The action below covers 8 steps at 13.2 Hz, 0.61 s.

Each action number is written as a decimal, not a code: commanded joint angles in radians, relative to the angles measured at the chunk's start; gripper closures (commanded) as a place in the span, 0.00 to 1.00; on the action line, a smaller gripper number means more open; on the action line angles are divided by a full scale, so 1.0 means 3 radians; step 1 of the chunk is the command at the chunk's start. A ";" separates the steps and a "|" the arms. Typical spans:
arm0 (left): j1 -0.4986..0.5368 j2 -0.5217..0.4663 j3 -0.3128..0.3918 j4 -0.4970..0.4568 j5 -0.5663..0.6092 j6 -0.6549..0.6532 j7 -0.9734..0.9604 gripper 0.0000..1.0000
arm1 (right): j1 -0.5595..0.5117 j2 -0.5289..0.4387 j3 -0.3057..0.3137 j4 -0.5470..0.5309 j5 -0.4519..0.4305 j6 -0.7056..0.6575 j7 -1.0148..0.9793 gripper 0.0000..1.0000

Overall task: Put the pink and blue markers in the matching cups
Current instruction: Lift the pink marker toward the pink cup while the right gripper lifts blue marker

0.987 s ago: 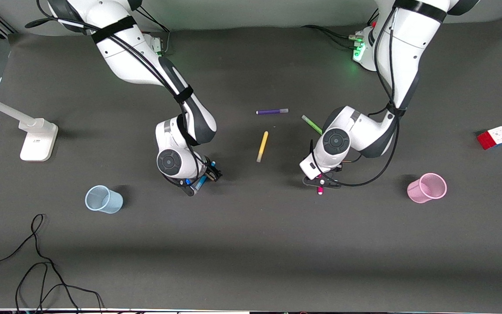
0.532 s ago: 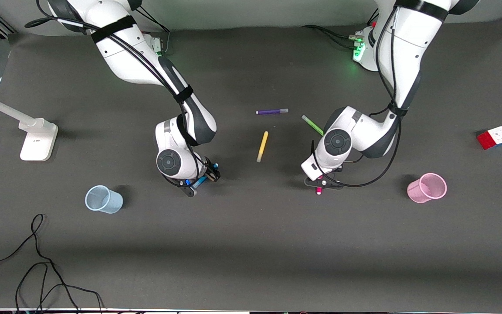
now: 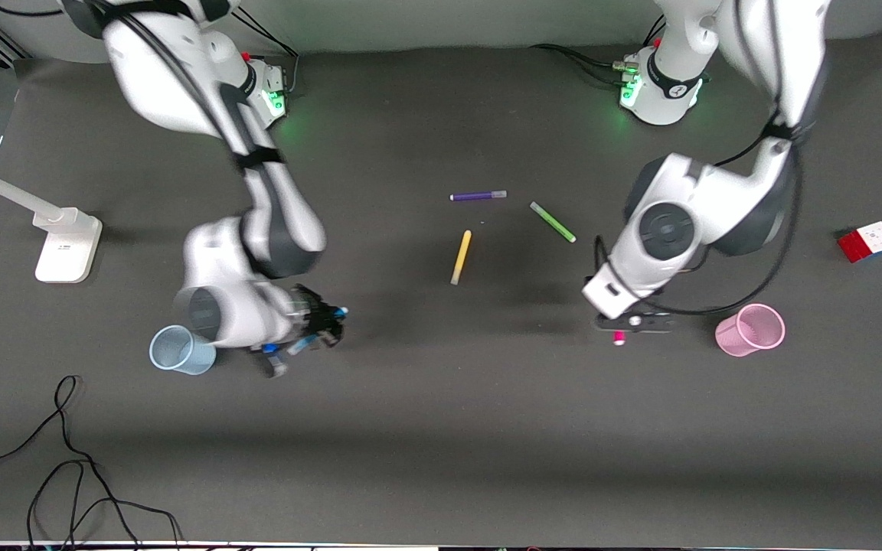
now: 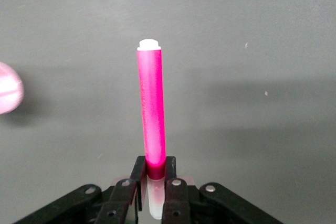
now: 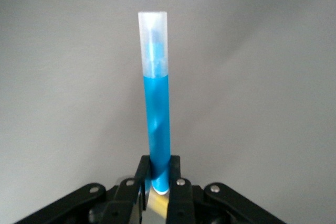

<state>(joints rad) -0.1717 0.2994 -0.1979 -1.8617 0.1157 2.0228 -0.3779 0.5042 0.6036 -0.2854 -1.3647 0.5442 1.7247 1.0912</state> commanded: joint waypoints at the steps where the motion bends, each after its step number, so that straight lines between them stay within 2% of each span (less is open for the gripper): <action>1: 0.0305 -0.0175 -0.0010 0.0410 -0.0313 -0.0767 0.0526 1.00 | -0.0544 -0.0032 0.0021 0.0906 0.0602 -0.0919 0.0375 1.00; 3: 0.0566 -0.0175 -0.0010 0.0743 -0.0355 -0.1331 0.0900 1.00 | -0.0841 -0.0216 0.0021 0.1001 0.0976 -0.1217 0.0469 1.00; 6: 0.0985 -0.0185 0.0000 0.0826 -0.0330 -0.1547 0.1289 1.00 | -0.1173 -0.0304 0.0036 0.0955 0.1039 -0.1835 0.0220 1.00; 8: 0.1205 -0.0170 0.0000 0.0847 -0.0294 -0.1532 0.1499 1.00 | -0.1500 -0.0274 0.0036 0.0685 0.1278 -0.2290 -0.0946 1.00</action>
<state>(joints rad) 0.1419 0.2348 -0.1878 -1.6344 0.0288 1.5840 0.0145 0.1347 0.5041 -0.2855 -1.0987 0.8521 1.1320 1.0417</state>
